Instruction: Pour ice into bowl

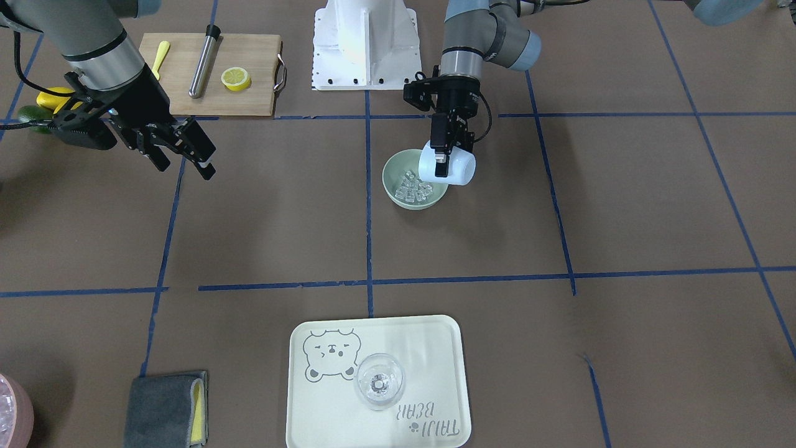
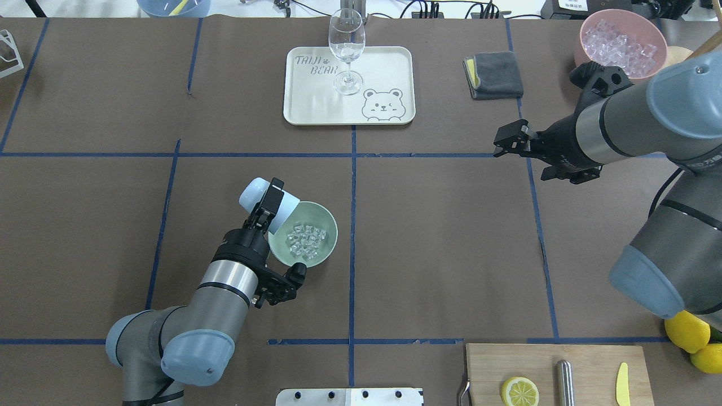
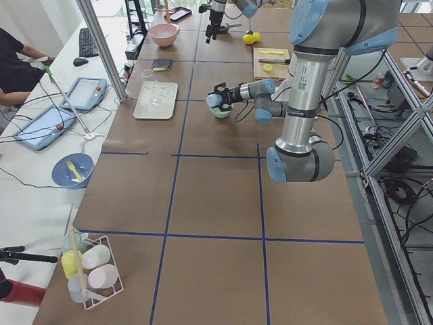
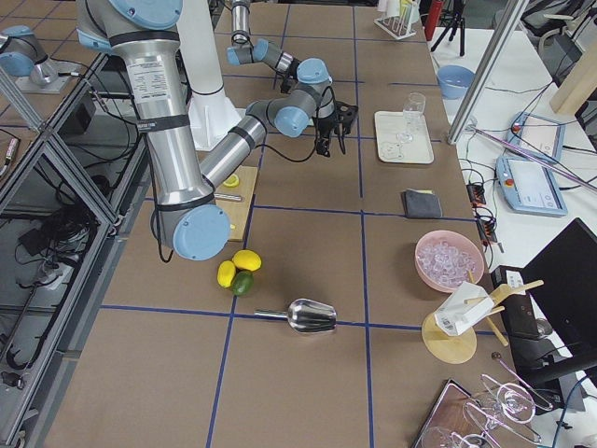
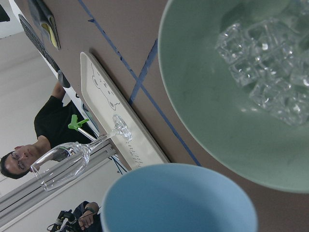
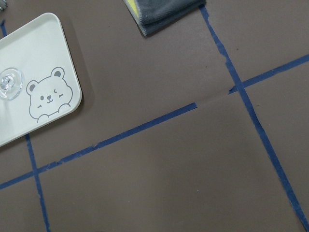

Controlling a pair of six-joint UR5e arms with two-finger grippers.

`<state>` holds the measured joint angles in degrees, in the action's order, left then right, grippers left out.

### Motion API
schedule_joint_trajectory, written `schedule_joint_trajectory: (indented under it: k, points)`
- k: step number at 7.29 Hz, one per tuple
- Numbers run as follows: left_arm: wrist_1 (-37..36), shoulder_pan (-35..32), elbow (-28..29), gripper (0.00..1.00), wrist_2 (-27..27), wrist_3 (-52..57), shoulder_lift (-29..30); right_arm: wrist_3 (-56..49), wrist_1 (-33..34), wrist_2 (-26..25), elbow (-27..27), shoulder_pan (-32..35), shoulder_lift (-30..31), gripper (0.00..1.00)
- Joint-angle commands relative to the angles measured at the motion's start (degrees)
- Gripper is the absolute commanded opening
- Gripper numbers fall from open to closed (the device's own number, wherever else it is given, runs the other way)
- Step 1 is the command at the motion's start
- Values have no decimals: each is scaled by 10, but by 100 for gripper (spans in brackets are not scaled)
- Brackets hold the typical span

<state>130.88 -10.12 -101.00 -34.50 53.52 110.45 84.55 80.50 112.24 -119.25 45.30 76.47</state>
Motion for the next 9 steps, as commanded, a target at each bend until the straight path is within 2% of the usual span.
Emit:
schedule_joint_trajectory:
  k: [1,3,4,6,7,8,9]
  points:
    - [19,-8,-12,0,0,-172,-7,0,0,1,-1,1,-1,100]
    - [25,-11,-17,0,1,-555,-22,1,-1,9,-2,1,-3,100]
    - [27,-11,-16,0,22,-747,-39,0,-1,9,-1,1,-3,100]
    - [107,-10,-27,0,67,-977,-64,0,-1,9,-1,1,-3,100]
    - [135,-10,-28,0,68,-998,-72,0,-1,10,0,1,-3,100]
    - [162,-10,-29,0,68,-1014,-107,0,-1,9,1,1,-3,100]
    - [249,-10,-21,0,68,-1074,-154,0,-1,9,1,1,-2,100]
